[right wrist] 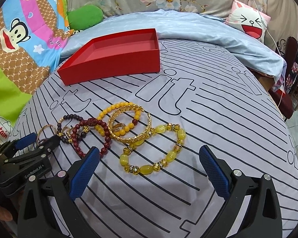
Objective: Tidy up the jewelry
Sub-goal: 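Move the left tool toward the thin gold bangle and open its fingers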
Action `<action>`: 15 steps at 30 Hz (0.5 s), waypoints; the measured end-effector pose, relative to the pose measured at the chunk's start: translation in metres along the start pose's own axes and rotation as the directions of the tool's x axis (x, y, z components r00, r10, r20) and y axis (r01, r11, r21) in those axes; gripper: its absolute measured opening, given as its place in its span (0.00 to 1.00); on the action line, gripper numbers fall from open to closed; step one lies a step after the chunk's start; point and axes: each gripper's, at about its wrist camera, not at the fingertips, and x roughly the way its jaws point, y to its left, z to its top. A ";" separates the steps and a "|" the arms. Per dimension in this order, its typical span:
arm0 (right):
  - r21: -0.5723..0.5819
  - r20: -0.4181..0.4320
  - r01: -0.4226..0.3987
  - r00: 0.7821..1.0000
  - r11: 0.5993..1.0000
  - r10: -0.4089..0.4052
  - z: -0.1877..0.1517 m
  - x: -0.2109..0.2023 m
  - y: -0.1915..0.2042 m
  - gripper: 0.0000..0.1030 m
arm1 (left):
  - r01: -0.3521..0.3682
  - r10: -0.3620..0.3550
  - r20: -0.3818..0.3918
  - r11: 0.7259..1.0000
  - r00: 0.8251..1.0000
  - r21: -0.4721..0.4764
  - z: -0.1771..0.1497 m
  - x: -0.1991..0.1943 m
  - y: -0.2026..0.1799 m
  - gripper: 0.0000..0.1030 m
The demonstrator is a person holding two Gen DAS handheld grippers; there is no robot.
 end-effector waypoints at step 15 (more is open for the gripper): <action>0.001 0.000 -0.008 1.000 1.000 0.008 0.004 0.001 -0.001 0.94 | 0.076 -0.071 0.067 0.993 0.995 -0.085 0.021 -0.023 0.011 0.57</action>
